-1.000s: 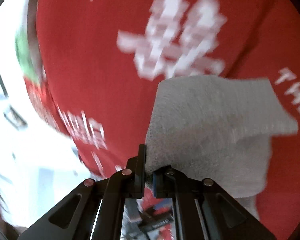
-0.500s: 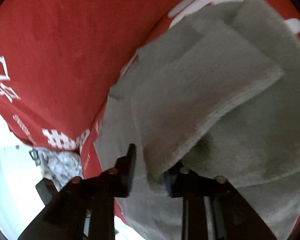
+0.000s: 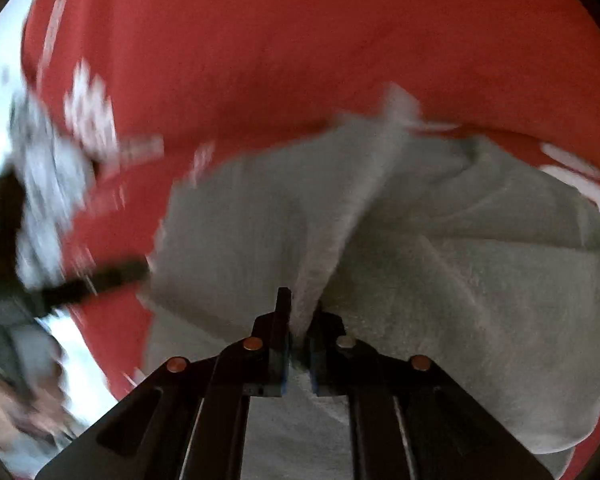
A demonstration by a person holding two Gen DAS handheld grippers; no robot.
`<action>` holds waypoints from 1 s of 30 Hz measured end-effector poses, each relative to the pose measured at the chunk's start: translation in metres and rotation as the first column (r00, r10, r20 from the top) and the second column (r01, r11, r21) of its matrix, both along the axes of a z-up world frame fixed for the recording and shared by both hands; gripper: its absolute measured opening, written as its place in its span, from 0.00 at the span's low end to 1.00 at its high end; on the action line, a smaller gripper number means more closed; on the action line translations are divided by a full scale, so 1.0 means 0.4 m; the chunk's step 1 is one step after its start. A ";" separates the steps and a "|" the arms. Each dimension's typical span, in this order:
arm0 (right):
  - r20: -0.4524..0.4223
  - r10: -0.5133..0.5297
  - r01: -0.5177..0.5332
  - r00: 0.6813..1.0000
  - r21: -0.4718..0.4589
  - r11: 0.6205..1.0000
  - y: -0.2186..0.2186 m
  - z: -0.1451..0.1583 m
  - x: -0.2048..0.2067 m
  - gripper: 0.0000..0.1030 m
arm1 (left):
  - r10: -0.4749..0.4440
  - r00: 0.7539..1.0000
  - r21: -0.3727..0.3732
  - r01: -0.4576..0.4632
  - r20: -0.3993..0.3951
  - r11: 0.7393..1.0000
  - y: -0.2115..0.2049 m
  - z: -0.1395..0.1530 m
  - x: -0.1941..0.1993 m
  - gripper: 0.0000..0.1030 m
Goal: Fold small clothes
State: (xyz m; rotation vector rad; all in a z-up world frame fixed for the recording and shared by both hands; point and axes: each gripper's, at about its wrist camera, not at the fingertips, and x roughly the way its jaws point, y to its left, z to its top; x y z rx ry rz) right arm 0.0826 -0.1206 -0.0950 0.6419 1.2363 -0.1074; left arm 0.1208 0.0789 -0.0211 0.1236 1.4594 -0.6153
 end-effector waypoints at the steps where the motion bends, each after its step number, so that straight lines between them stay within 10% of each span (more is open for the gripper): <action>1: -0.045 0.038 -0.039 0.998 -0.024 0.999 0.025 -0.020 0.004 0.11 | 0.001 1.000 0.000 -0.001 -0.008 1.000 0.003 -0.004 0.001 0.99; 4: -0.082 0.025 -0.023 0.996 0.025 0.999 0.030 -0.041 -0.037 0.25 | -0.016 0.999 -0.008 0.016 -0.032 1.000 0.000 -0.018 -0.002 0.99; 6: -0.066 -0.008 0.013 0.998 0.062 0.998 0.015 -0.027 -0.066 0.53 | -0.040 0.998 -0.013 0.040 -0.042 0.999 -0.014 -0.028 -0.012 0.99; 14: -0.111 -0.216 0.229 0.970 0.124 0.966 -0.076 0.006 -0.230 0.54 | -0.111 0.986 -0.029 0.108 -0.126 0.994 -0.081 -0.073 -0.054 0.99; 24: -0.204 -0.771 0.778 0.603 0.361 0.514 -0.277 -0.083 -0.600 0.54 | -0.104 0.990 0.032 0.108 -0.099 0.994 -0.121 -0.119 -0.051 0.98; 26: -0.179 -0.816 0.806 0.550 0.371 0.462 -0.296 -0.089 -0.609 0.50 | -0.098 0.991 0.042 0.103 -0.091 0.994 -0.121 -0.122 -0.049 0.80; 28: -0.163 -0.826 0.818 0.540 0.334 0.469 -0.316 -0.081 -0.604 0.05 | -0.094 0.991 0.065 0.101 -0.092 0.993 -0.119 -0.128 -0.047 0.47; 30: -0.122 -0.816 0.810 0.564 0.269 0.520 -0.336 -0.049 -0.593 0.06 | -0.088 0.993 0.067 0.094 -0.082 0.993 -0.113 -0.124 -0.046 0.32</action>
